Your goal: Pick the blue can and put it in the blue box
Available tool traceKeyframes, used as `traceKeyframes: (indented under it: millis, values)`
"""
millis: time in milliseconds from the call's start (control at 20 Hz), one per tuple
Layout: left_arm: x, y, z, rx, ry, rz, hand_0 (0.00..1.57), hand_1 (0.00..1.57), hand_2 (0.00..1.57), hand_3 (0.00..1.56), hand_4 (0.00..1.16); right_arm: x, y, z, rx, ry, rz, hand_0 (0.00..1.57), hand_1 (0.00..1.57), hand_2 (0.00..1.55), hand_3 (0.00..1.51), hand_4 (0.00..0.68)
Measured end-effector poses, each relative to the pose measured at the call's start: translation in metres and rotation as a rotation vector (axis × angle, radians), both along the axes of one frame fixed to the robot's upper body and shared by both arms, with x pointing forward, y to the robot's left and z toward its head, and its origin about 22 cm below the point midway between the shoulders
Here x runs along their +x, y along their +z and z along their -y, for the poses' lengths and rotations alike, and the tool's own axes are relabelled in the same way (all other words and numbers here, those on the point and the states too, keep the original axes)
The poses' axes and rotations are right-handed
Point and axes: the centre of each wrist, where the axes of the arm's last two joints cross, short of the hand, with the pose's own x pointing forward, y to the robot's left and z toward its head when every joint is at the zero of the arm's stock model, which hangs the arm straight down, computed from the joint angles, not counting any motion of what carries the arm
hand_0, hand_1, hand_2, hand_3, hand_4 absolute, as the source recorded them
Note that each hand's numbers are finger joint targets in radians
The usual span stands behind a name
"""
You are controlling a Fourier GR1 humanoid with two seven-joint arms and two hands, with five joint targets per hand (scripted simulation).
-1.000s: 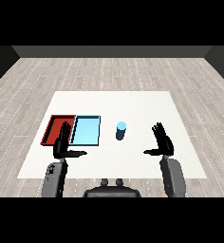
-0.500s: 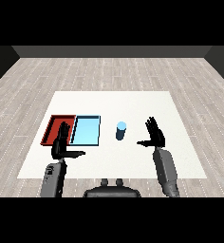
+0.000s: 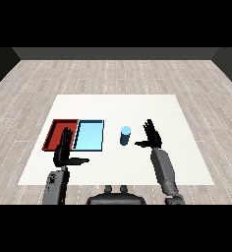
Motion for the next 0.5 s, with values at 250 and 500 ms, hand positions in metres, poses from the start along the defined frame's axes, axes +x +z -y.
traceKeyframes:
  millis: [250, 500]
  values:
    - [0.004, 0.004, -0.004, -0.003, 0.004, -0.001, 0.00, 0.00, 0.00, 0.00, 0.00, 0.005, -0.015, -0.014, 0.014, 0.019, -0.018, 0.00, 0.00, 0.00, 0.00, 0.000]
    - [0.006, -0.006, 0.001, -0.007, 0.008, -0.005, 0.00, 0.00, 0.00, 0.00, 0.00, 0.010, -0.013, -0.032, 0.021, 0.045, -0.032, 0.00, 0.00, 0.00, 0.00, 0.000]
